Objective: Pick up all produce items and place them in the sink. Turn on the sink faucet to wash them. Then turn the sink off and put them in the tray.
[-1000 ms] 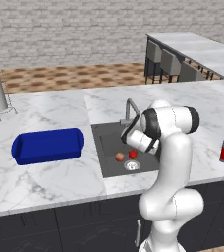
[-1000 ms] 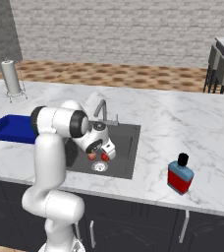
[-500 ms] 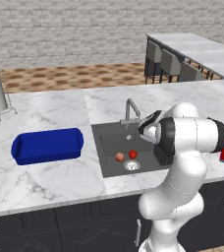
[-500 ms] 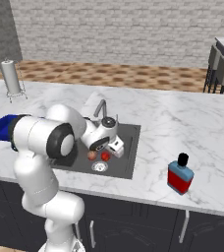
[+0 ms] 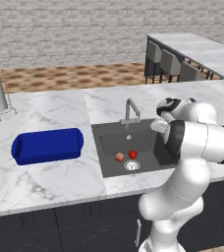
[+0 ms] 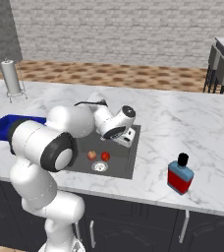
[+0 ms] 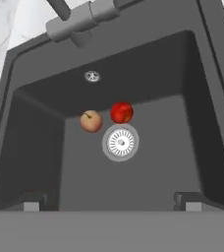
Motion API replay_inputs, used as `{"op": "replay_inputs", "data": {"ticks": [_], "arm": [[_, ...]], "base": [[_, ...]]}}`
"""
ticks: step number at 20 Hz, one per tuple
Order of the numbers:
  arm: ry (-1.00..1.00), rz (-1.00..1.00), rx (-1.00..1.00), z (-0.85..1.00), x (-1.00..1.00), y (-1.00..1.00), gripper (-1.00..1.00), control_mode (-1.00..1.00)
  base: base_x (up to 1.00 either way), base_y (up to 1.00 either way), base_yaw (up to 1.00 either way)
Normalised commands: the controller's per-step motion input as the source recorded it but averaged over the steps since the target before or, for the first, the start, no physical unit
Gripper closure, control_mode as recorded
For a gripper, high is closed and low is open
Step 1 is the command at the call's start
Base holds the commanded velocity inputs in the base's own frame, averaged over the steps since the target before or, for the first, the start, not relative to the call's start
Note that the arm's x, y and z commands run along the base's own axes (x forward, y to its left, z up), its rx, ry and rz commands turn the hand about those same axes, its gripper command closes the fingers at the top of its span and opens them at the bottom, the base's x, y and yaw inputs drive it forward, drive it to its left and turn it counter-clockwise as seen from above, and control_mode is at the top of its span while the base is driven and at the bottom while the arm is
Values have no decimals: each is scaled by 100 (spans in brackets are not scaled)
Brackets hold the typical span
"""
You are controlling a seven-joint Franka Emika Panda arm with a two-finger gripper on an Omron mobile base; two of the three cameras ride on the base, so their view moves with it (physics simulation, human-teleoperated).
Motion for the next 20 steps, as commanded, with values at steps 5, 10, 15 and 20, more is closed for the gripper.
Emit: {"op": "replay_inputs", "data": {"ticks": [5,10,15,20], "arm": [[4,23,11,16,36,0,-100,-100],[0,17,11,0,52,0,-100,-100],[-5,13,8,0,13,0,-100,-100],[-9,10,8,0,10,0,-100,-100]], "base": [[0,0,0],[0,0,0],[0,0,0],[0,0,0]]}}
